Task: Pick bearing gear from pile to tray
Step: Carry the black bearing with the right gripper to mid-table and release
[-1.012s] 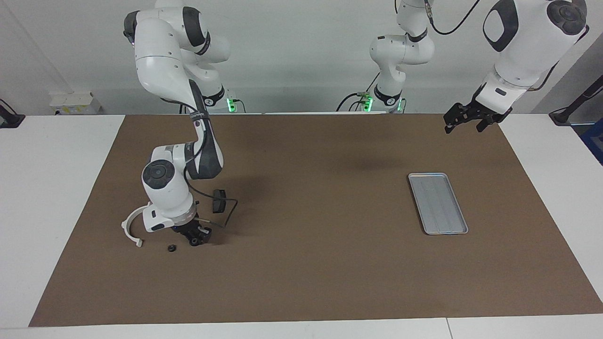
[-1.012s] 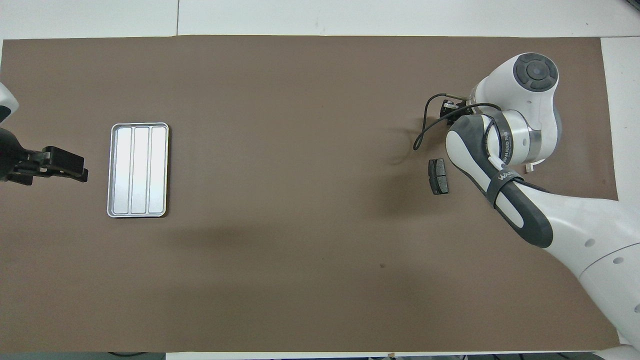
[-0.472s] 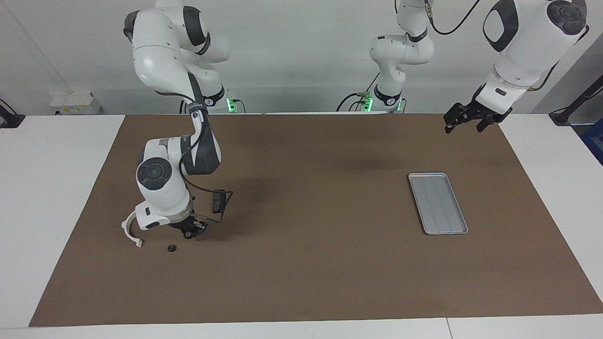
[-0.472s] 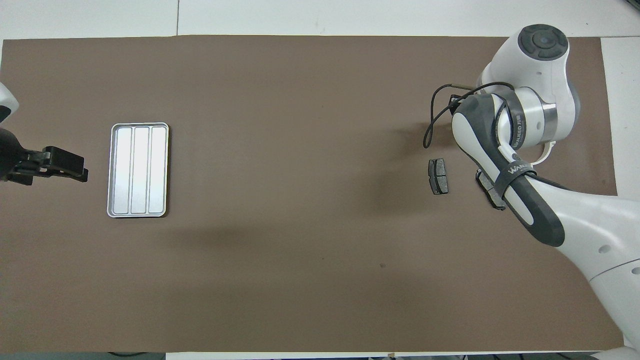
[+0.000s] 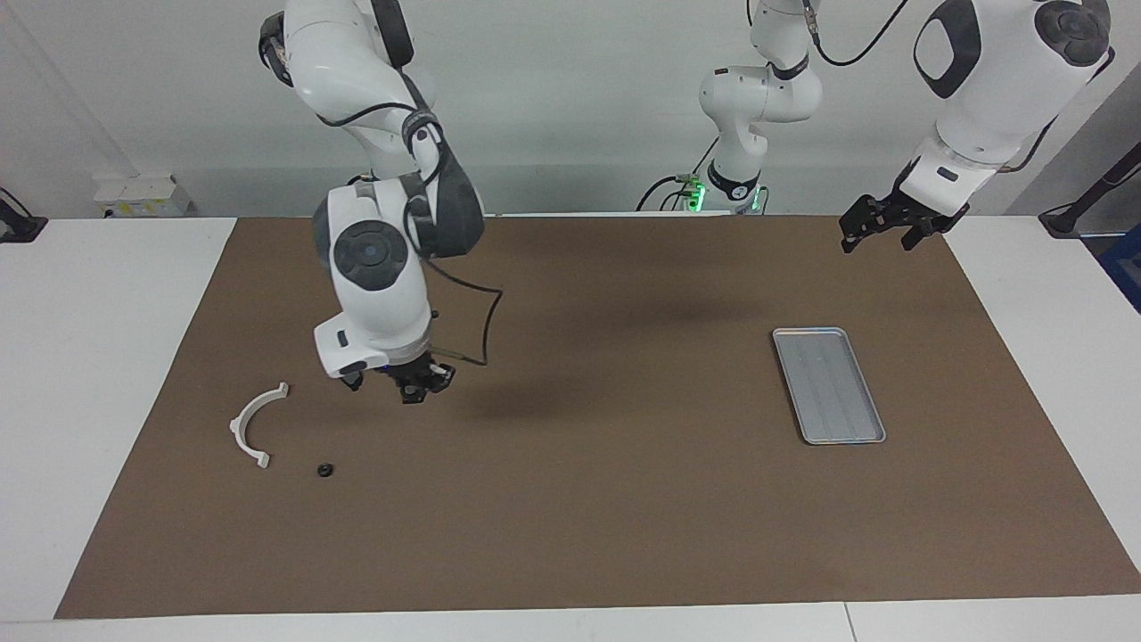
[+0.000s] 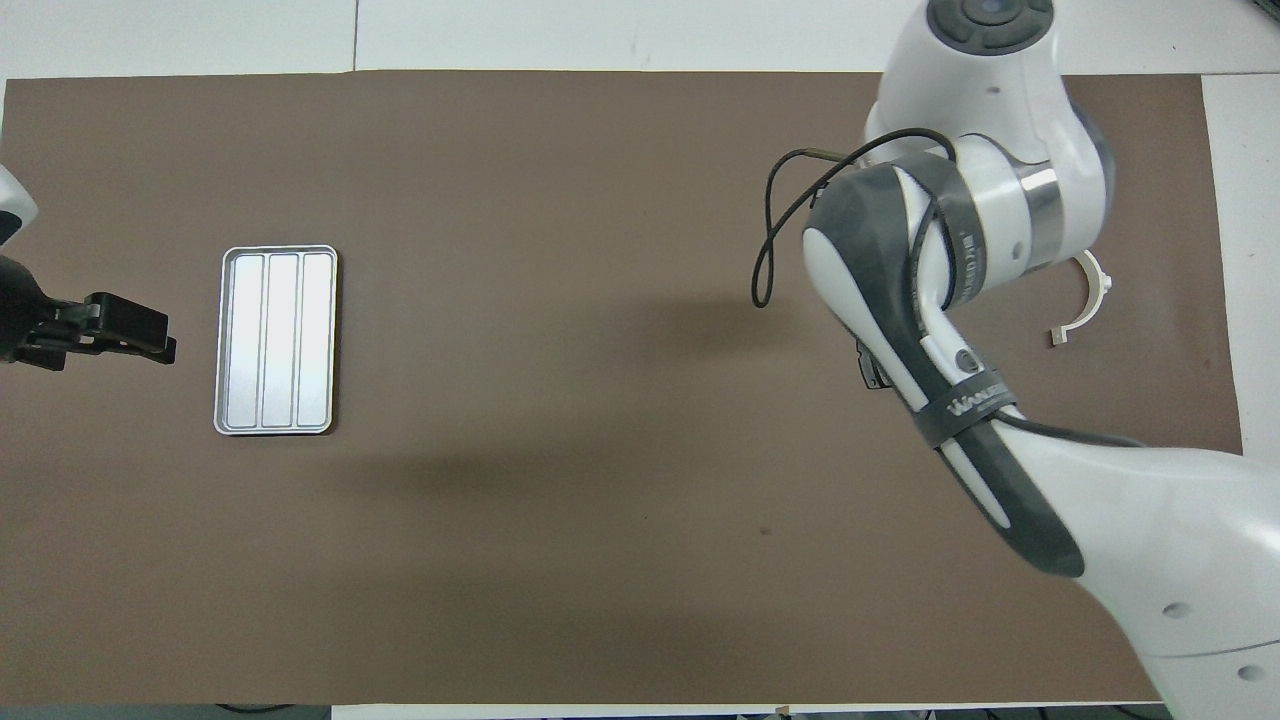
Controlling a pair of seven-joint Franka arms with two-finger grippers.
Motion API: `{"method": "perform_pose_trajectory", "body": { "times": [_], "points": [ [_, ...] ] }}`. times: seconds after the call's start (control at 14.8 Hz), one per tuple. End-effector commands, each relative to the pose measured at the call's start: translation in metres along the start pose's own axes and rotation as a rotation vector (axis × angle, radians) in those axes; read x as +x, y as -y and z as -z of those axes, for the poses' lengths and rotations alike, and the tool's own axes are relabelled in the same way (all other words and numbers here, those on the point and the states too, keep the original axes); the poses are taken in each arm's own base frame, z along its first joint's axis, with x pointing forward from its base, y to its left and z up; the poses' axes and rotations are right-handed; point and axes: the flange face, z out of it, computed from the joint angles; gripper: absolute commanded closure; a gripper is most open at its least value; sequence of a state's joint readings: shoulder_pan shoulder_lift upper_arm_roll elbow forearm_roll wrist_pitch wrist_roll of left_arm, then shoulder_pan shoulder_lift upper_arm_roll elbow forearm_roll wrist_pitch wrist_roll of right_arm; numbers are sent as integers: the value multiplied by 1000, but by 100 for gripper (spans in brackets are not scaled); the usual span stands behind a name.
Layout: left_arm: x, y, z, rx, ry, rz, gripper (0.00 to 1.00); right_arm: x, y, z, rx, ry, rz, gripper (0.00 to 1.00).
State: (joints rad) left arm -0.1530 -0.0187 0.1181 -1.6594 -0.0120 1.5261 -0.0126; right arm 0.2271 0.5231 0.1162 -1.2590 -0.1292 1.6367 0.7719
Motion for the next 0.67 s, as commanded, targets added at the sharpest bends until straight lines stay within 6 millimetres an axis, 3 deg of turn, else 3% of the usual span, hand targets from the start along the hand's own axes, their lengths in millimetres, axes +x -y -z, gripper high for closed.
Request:
{"method": "perform_pose_trajectory", "body": {
  "times": [0.0,0.13,0.27,0.47,0.61],
  "points": [
    [-8,-1,2,-13,-11,-6,0,-49,56,14,44,9,-148,100],
    [-8,-1,2,-13,-11,-6,0,-85,95,21,108,-4,-226,100],
    [-8,-1,1,-13,-10,-6,0,-121,128,13,117,-15,-253,100],
    [-5,-5,4,-11,-36,-20,0,-154,178,-29,129,-37,-315,100],
    [0,-6,5,-11,-83,-24,0,-155,195,-57,145,-62,-366,100]
  ]
}}
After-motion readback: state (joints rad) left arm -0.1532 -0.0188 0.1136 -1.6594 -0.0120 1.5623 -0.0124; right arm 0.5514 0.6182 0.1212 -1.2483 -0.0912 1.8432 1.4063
